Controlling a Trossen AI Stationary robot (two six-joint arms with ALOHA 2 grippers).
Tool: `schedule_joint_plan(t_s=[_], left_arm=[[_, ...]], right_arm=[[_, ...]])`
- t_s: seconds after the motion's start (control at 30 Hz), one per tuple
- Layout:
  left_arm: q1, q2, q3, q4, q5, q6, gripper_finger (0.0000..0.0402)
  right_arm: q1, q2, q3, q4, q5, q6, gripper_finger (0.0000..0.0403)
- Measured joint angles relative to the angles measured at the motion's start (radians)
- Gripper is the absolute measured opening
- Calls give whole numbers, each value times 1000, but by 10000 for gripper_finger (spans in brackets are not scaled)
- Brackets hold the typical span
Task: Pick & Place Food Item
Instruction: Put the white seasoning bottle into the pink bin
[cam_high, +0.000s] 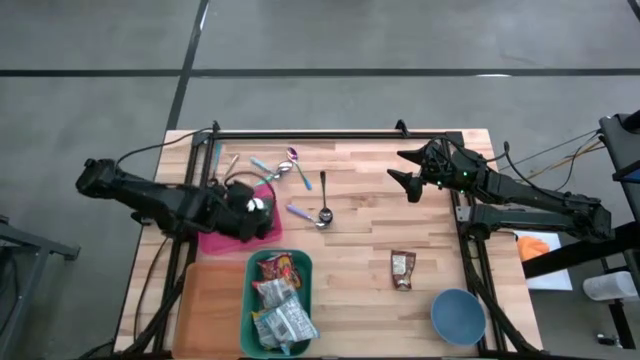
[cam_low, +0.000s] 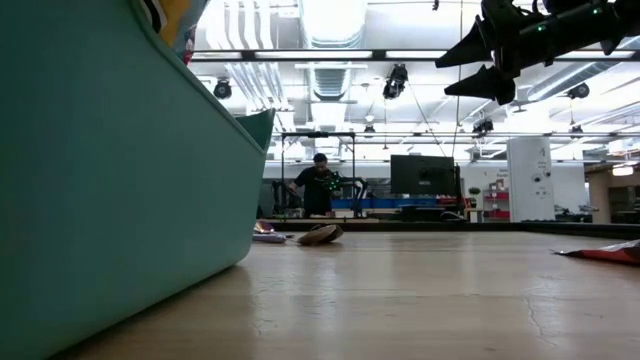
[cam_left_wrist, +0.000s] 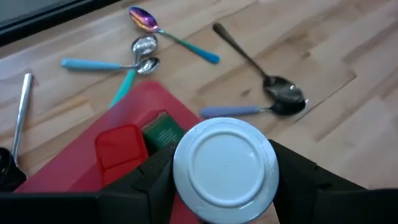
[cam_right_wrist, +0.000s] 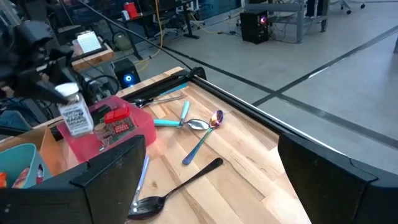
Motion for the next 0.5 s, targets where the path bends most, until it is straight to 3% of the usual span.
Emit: schedule_joint_plan(t_s=[0.23, 0.5], left_arm=[[-93, -1, -112, 28, -46, -74, 202], [-106, -2, -264, 153, -57, -158, 202]], right_arm=[[0, 0, 0, 0, 0, 0, 364], [0, 0, 0, 0, 0, 0, 364]])
